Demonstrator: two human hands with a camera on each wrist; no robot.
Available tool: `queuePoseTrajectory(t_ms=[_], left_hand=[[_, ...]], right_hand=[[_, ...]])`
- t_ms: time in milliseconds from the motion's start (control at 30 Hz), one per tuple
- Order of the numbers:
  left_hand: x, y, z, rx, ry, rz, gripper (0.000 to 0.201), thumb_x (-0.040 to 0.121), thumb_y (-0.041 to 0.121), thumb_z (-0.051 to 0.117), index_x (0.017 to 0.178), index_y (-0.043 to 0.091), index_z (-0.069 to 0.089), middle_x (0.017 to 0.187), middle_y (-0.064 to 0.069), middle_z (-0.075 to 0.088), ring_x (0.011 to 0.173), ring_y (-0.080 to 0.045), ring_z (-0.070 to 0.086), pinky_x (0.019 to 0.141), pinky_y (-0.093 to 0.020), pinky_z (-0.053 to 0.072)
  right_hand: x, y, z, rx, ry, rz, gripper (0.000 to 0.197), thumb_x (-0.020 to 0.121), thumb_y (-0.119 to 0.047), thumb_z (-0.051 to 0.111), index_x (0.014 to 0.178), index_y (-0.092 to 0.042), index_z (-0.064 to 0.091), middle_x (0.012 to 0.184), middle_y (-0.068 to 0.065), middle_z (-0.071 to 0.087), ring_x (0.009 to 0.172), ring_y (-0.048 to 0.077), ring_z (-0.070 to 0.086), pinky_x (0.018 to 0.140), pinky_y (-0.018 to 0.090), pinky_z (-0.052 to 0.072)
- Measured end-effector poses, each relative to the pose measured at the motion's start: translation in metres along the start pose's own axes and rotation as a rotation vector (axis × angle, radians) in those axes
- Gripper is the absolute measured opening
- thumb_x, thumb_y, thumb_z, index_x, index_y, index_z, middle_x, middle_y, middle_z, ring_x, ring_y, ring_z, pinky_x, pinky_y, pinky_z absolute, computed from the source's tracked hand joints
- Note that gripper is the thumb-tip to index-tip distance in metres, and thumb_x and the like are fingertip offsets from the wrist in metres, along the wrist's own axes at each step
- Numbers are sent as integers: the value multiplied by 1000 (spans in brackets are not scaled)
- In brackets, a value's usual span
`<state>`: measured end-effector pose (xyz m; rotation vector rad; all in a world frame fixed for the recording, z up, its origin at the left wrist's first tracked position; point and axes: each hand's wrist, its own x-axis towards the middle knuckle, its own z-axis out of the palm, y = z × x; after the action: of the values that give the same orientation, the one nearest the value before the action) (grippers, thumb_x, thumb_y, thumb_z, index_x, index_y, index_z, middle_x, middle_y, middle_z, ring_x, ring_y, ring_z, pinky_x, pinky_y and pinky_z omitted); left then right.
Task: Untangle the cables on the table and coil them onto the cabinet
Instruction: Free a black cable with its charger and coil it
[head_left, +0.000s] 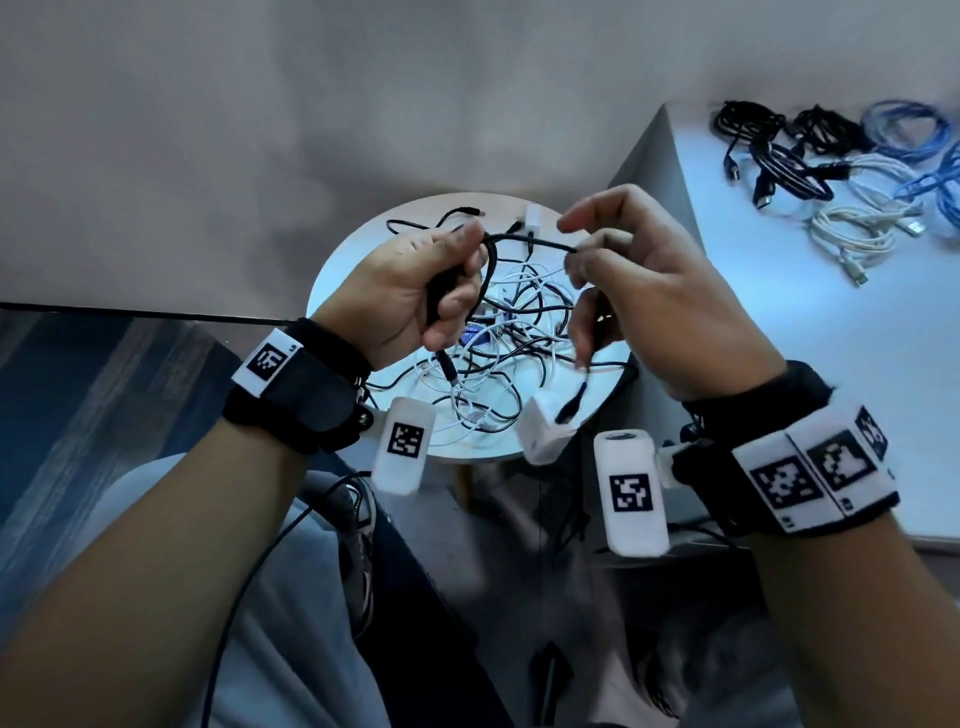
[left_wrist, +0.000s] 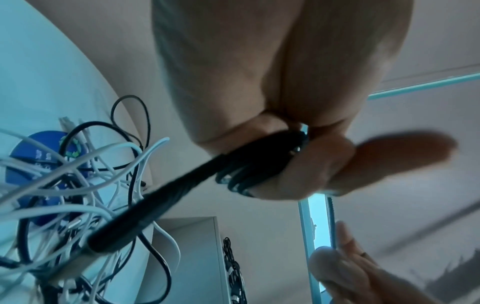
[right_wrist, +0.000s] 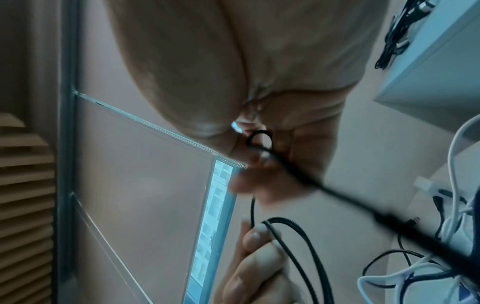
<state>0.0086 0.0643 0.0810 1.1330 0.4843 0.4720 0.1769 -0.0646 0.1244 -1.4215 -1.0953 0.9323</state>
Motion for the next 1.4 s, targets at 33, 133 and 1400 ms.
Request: queuePoseTrajectory(t_ms=[33,133,1400], left_hand=[[-1,1,-1,-24,-6,-11,37,105,31,41,75,14,52,47,2,39,26,-8,30,34,-16,23],[-3,1,-1,-92,-80,-73,36,104,34,39,75,18,51,44,8,35,24,-3,26,36,-23,12],[-1,-15,29,-229,1,-106,41,104,40,40,72,16,49,39,10,32,26,-5,33,37,-21,29]], right_hand=[[2,3,-1,-6,2,-1,15,103,-3,43,109,-11,53,82,8,49,40,16,45,40,26,36],[9,14,-4,-250,58,-52,15,105,-15,46,109,-19,60,79,1,63,44,3,39,46,19,31],[10,44,33,201,-12,108,17,102,-26,55,89,-15,52,59,-5,47,38,2,29,36,17,23]])
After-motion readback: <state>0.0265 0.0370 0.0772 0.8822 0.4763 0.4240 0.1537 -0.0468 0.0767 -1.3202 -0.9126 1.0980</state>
